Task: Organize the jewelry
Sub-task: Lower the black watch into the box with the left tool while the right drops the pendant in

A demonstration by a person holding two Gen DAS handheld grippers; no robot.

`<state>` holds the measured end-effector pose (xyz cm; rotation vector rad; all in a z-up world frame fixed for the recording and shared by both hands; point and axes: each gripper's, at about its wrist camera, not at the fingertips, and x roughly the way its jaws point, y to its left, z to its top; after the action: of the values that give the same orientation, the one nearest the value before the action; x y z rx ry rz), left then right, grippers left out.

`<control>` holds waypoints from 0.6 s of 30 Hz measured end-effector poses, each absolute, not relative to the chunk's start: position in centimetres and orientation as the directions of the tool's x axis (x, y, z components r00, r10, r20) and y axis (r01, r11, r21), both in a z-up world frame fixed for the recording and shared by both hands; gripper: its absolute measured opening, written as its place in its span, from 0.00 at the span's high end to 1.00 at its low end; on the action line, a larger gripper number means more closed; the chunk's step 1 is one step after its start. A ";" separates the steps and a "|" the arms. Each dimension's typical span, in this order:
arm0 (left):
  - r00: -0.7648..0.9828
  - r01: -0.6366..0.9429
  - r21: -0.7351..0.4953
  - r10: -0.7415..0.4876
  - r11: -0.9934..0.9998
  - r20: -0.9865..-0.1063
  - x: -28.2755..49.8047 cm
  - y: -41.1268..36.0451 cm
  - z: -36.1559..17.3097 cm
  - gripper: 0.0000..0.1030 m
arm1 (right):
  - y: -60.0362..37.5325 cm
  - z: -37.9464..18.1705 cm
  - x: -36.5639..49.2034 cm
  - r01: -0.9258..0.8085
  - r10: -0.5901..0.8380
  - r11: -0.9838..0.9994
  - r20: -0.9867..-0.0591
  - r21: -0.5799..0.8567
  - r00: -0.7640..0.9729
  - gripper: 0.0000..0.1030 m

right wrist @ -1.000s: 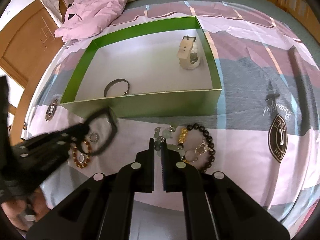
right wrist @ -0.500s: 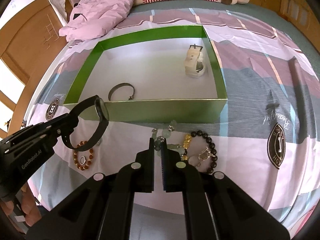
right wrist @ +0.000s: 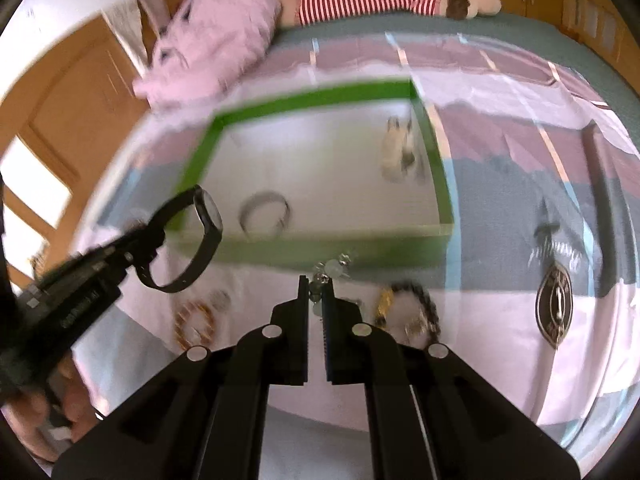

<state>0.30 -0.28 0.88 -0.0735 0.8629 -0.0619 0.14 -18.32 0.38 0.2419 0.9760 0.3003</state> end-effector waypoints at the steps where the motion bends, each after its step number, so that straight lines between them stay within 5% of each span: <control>1: 0.664 0.022 -0.089 -0.081 0.996 -0.743 0.6 -0.2 1.5 0.88 | -18.5 1.1 0.4 -0.136 0.353 0.932 -0.757 0.336 0.551 0.95; 7: 0.691 0.020 -0.027 -0.033 0.999 -0.722 4.5 -0.1 1.5 0.88 | -18.6 1.7 4.0 -0.143 0.353 0.929 -0.707 0.340 0.613 0.95; 11: 0.633 -0.010 -0.051 -0.033 0.999 -0.773 6.9 1.1 -1.4 0.86 | -18.2 -1.0 6.0 -0.113 0.318 0.944 -0.761 0.310 0.566 0.94; 13: 0.608 -0.023 -0.062 -0.035 0.998 -0.793 7.4 1.7 -2.5 0.85 | -18.3 -2.2 6.3 -0.081 0.307 0.946 -0.791 0.313 0.530 0.76; 15: 0.606 -0.031 -0.078 -0.043 0.996 -0.794 7.1 2.1 -2.5 0.66 | -18.8 -2.1 6.1 -0.060 0.327 0.935 -0.785 0.349 0.526 0.59; 18: 0.616 -0.030 -0.087 -0.050 0.996 -0.786 6.0 2.4 -1.4 0.64 | -19.2 -1.2 5.0 -0.077 0.354 0.924 -0.767 0.374 0.535 0.55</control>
<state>6.00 2.37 -1.40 -0.0945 0.9071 -0.0120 4.99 -19.23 -1.20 0.3124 0.9761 0.2617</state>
